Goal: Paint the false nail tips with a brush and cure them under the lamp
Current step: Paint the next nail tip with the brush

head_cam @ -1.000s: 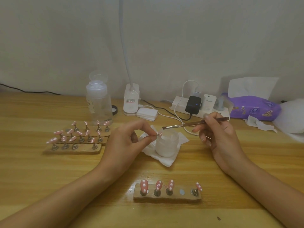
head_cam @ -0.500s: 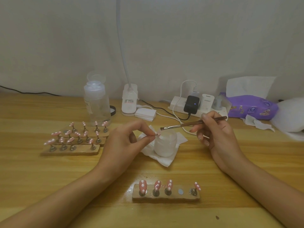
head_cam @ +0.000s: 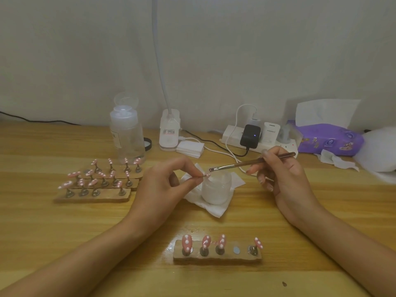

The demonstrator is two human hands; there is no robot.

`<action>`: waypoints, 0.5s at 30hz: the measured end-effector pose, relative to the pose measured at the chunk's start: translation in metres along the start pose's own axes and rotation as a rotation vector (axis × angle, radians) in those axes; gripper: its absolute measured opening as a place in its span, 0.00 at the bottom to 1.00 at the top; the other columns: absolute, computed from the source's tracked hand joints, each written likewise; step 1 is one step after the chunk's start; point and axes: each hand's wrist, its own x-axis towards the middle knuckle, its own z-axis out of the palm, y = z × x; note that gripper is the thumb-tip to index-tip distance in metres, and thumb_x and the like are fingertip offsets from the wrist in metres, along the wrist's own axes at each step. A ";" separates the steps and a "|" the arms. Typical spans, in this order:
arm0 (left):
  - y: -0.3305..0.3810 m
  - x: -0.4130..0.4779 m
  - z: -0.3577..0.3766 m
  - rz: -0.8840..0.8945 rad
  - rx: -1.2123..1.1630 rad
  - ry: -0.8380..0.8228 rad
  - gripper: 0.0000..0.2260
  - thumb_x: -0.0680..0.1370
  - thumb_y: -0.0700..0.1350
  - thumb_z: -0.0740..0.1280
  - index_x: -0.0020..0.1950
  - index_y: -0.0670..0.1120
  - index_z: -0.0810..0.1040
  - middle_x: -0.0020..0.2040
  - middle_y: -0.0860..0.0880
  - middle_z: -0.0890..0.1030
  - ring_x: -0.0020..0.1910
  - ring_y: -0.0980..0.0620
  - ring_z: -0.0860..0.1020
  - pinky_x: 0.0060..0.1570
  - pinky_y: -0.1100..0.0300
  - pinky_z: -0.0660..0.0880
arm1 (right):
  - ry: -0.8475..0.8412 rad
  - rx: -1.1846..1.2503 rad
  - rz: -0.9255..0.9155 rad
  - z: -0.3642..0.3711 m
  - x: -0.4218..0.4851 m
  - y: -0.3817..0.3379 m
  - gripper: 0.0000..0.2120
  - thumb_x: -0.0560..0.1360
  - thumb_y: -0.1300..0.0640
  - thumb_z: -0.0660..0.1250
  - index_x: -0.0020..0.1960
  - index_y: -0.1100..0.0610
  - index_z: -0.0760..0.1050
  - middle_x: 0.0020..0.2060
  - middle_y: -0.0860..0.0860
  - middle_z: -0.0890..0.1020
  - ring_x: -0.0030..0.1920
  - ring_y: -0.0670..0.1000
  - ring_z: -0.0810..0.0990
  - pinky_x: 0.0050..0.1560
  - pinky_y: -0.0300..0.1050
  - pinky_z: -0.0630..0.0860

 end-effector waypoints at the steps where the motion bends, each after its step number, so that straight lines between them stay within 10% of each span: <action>1: 0.000 0.000 0.000 0.003 0.003 0.001 0.04 0.73 0.48 0.74 0.41 0.57 0.82 0.32 0.57 0.78 0.30 0.56 0.70 0.32 0.68 0.67 | -0.003 0.014 -0.004 0.000 0.000 0.000 0.09 0.73 0.48 0.65 0.41 0.54 0.71 0.33 0.55 0.84 0.27 0.47 0.75 0.24 0.36 0.67; 15: 0.001 0.000 -0.001 -0.015 -0.007 -0.005 0.04 0.73 0.49 0.74 0.40 0.57 0.82 0.34 0.54 0.80 0.30 0.54 0.71 0.32 0.66 0.68 | 0.001 -0.017 -0.002 0.001 0.000 0.000 0.08 0.77 0.52 0.63 0.42 0.55 0.70 0.33 0.54 0.84 0.27 0.46 0.75 0.24 0.36 0.67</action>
